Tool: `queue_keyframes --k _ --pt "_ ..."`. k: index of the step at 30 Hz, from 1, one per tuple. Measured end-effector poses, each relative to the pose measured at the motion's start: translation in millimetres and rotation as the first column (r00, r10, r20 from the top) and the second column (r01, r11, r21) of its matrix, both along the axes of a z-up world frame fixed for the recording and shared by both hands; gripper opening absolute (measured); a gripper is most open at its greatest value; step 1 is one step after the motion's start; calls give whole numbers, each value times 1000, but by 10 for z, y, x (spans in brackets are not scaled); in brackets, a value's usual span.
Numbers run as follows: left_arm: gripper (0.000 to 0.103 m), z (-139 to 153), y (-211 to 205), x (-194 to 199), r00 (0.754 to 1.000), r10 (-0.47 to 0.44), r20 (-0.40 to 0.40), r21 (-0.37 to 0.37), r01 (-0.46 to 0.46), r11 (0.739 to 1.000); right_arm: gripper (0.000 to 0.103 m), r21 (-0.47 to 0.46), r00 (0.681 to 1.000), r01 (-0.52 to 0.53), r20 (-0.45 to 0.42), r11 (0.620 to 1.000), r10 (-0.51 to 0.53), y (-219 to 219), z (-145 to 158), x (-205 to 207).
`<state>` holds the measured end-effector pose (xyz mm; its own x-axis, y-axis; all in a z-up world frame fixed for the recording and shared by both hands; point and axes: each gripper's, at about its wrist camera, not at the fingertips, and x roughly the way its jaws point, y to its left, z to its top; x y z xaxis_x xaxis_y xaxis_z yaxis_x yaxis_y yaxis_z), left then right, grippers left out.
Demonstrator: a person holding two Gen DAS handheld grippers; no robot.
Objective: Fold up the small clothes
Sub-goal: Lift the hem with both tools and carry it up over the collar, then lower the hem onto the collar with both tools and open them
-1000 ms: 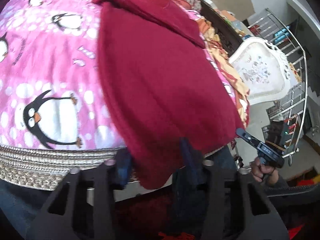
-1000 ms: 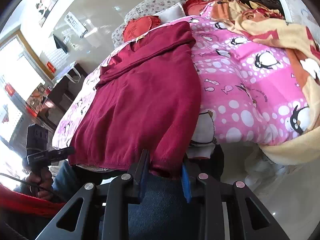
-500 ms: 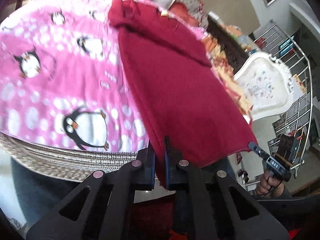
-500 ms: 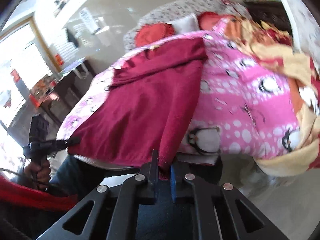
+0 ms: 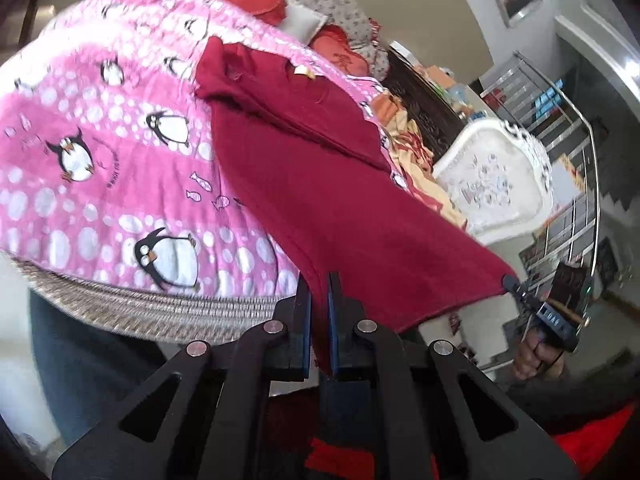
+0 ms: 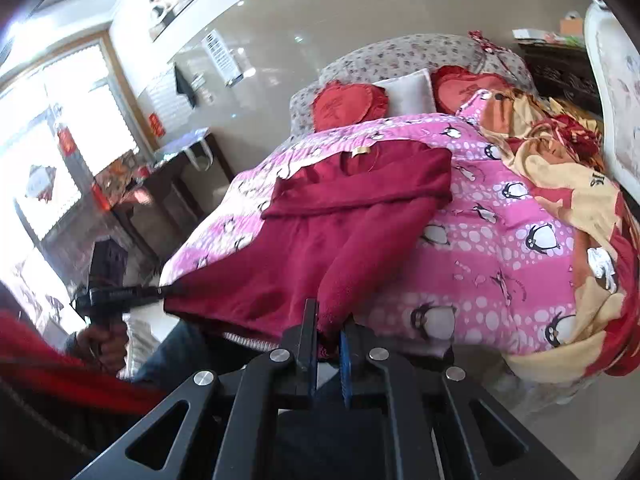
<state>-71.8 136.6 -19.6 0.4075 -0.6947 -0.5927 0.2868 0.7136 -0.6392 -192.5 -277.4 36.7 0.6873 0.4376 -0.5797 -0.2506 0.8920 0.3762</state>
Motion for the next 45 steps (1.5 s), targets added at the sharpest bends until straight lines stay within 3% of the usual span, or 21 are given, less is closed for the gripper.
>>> queue_keyframes --k 4,8,12,17,22,25,27,29,31,33,38,41,43,45 --pt "5 38 -67 490 998 59 -20 -39 -60 997 8 30 999 45 16 999 -45 -58 -52 477" --pt "6 184 -171 1126 994 108 16 -49 -108 993 8 47 991 125 42 991 -127 -159 -69 1277" --pt "6 244 -317 1954 986 160 52 6 -161 987 8 -6 980 187 67 982 -186 -152 -118 2189" --pt "6 170 -396 2914 975 223 23 29 -223 974 8 -25 969 240 70 970 -238 -167 -221 3075" --pt "6 62 -571 3431 971 236 43 129 -239 962 8 -48 960 279 38 959 -278 -183 -415 3689" --pt "7 -33 -654 3582 975 219 39 170 -222 960 9 -31 958 286 3 958 -286 -237 -566 3951" --pt "9 -122 -665 3642 978 208 10 194 -206 959 23 9 963 268 -39 963 -268 -270 -645 4005" --pt "23 -183 -660 3677 983 183 -13 191 -177 965 36 61 967 254 -36 965 -252 -313 -649 3983" --pt "33 -173 -596 3643 984 180 -17 164 -175 971 41 83 970 240 -1 967 -241 -326 -589 3879" --pt "63 -79 -482 3573 976 219 23 146 -220 965 42 68 970 239 16 969 -241 -324 -550 3791" --pt "67 252 -296 3385 918 362 162 130 -384 914 42 -77 974 225 16 971 -224 -245 -499 3637" --pt "68 315 -665 3354 943 275 186 170 -307 936 42 -166 968 248 18 954 -249 -162 -395 3624" --pt "68 250 -1046 3390 968 168 189 227 -209 951 42 -191 971 233 -11 954 -239 -72 -343 3726" --pt "68 71 -1385 3479 980 99 173 306 -149 940 41 -214 971 200 -91 956 -223 15 -400 3920"
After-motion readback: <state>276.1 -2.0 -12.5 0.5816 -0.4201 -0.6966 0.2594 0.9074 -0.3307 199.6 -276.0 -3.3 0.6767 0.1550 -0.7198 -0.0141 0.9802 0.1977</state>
